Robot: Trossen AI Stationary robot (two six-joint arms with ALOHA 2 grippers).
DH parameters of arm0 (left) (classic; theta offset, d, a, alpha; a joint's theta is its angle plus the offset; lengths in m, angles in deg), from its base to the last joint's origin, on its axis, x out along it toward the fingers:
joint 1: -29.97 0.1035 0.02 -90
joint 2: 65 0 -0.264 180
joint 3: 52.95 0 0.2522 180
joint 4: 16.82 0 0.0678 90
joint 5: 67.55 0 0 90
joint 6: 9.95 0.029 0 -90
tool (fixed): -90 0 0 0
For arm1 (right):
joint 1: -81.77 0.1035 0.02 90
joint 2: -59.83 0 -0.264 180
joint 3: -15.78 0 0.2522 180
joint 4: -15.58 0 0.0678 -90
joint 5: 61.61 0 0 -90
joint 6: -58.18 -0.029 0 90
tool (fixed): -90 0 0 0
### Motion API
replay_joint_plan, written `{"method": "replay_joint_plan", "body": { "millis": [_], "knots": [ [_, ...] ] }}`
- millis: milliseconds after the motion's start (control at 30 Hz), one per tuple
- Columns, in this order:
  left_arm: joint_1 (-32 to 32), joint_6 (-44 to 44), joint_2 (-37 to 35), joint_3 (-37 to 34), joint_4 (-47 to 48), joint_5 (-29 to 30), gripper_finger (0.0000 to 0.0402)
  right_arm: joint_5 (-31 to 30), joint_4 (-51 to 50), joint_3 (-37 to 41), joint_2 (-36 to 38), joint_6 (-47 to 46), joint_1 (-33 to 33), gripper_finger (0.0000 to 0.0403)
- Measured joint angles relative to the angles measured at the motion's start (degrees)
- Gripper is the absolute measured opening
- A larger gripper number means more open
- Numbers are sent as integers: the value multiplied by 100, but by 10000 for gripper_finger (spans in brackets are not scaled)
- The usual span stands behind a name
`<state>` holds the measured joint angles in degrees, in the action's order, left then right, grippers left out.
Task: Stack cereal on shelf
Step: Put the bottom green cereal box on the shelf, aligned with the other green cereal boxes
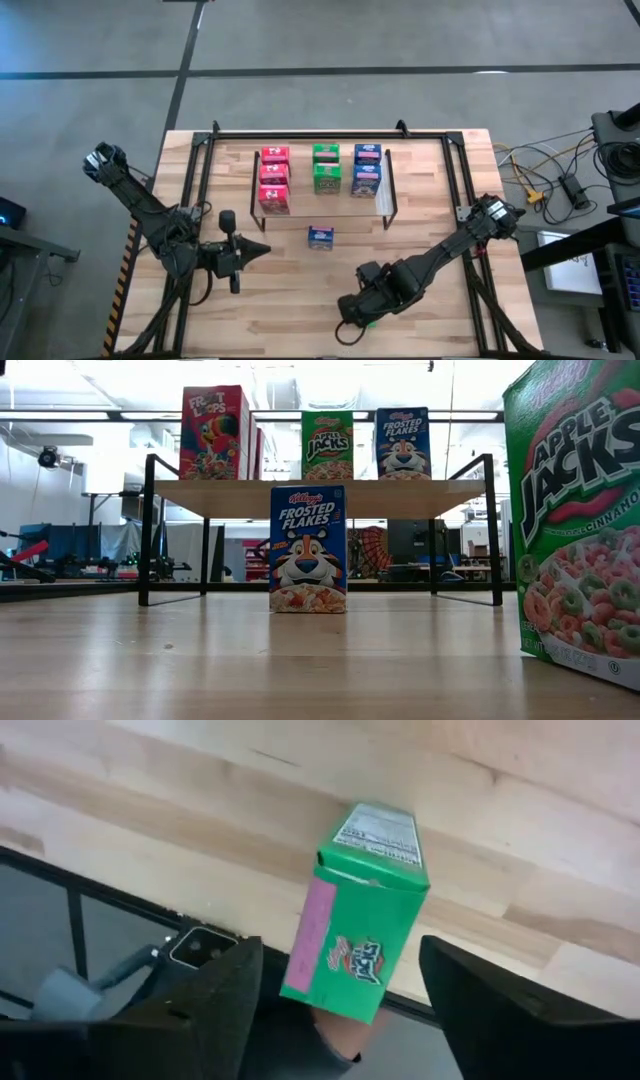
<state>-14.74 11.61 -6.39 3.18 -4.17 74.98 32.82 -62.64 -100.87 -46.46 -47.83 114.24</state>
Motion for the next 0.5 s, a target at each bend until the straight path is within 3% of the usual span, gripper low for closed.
{"method": "replay_joint_plan", "body": {
  "millis": [500],
  "knots": [
    [0,0,0,0,-2,-3,0,-210,-86,9,-89,-106,-25,256]
  ]
}}
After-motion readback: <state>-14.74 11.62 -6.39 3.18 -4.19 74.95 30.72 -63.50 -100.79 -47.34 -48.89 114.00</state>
